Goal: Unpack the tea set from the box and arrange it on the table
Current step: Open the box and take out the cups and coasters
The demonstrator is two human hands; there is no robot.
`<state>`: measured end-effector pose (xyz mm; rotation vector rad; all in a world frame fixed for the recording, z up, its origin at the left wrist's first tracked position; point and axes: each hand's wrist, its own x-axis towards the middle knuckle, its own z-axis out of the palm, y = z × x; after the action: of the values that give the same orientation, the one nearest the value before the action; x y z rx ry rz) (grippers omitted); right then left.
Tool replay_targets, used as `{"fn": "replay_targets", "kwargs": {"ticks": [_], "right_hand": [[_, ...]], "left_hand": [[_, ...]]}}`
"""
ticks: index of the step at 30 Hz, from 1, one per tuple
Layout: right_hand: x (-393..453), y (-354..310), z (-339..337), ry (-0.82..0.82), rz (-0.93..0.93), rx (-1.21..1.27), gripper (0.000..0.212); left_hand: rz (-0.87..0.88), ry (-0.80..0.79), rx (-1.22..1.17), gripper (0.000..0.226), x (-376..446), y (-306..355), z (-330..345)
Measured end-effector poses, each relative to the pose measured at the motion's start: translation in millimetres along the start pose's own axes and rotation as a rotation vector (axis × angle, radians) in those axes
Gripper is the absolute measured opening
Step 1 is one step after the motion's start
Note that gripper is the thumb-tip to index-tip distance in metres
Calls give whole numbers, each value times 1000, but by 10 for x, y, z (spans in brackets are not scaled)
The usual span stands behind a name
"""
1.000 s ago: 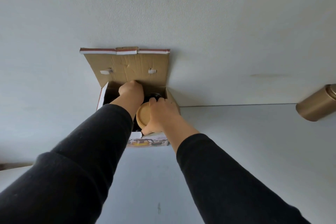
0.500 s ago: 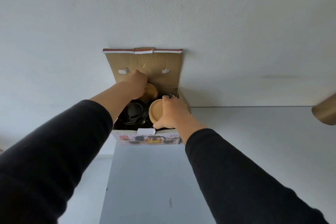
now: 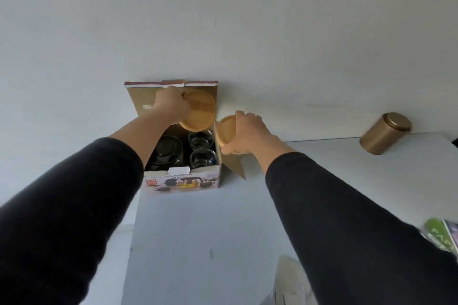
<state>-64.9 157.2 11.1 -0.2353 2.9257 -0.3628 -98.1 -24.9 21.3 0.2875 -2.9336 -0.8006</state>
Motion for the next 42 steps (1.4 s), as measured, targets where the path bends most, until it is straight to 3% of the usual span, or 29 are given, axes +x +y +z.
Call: {"fn": "replay_targets", "kwargs": {"ticks": [9,18,28,37,42], "right_hand": [[-308,1536,-112,-29,260,-26,93],[244,3107,185,-137,278,-1,103],[886,3778,465,-184,228,20,98],[1123,3866,619,-189,180,59,96],[1180,3886,632,-172,181,91,97]], "left_hand": [[-295,-243,-381,16,-388,982,1121],[-510,-315,-507,30,-238,1783,2635],[-538,-279,-413,33,70,2071,3319],[-363,-238,1,37,153,2200,3504],[-298,-293,71,95,102,2274,3626]]}}
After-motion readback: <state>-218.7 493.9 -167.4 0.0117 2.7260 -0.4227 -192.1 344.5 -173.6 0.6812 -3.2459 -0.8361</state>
